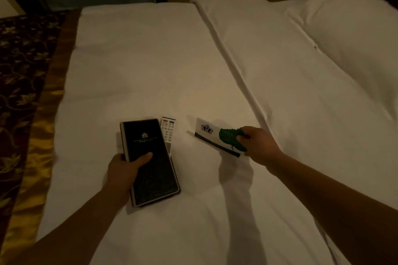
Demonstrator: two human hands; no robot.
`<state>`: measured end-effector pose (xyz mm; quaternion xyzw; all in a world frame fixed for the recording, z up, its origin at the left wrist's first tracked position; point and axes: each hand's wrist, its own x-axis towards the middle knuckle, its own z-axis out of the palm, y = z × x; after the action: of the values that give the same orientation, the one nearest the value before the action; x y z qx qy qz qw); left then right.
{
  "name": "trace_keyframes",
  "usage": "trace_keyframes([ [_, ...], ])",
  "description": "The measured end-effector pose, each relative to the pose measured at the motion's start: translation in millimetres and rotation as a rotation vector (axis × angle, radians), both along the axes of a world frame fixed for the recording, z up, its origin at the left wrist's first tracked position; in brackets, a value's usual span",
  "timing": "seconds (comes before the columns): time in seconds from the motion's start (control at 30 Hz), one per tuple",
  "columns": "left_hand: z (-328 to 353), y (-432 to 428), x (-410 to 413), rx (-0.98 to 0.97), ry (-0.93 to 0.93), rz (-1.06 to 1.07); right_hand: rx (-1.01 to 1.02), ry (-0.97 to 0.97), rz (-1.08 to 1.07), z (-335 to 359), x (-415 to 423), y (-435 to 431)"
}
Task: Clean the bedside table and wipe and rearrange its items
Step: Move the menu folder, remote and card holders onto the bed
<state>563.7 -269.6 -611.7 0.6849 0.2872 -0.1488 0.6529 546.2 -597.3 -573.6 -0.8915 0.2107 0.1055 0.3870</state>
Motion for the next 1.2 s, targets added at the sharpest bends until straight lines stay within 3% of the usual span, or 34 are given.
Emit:
trace_keyframes([
  [0.1, -4, 0, 2, 0.181, -0.036, -0.053, 0.04, -0.063, -0.099, -6, 2, 0],
  [0.2, -2, -7, 0, 0.484, -0.1, -0.14, 0.07, -0.146, -0.17, -8, -3, -1],
  [0.4, 21, -37, -24, 0.916, -0.343, -0.366, -0.102, -0.202, -0.134, -8, -23, -9],
  [0.63, 43, -104, -56, 0.901, -0.494, -0.745, -0.038, -0.174, -0.15, 11, -72, -41],
  [1.2, 103, -341, -185, 0.869, -0.77, -1.144, -0.171, -0.217, -0.343, 74, -286, -198],
])
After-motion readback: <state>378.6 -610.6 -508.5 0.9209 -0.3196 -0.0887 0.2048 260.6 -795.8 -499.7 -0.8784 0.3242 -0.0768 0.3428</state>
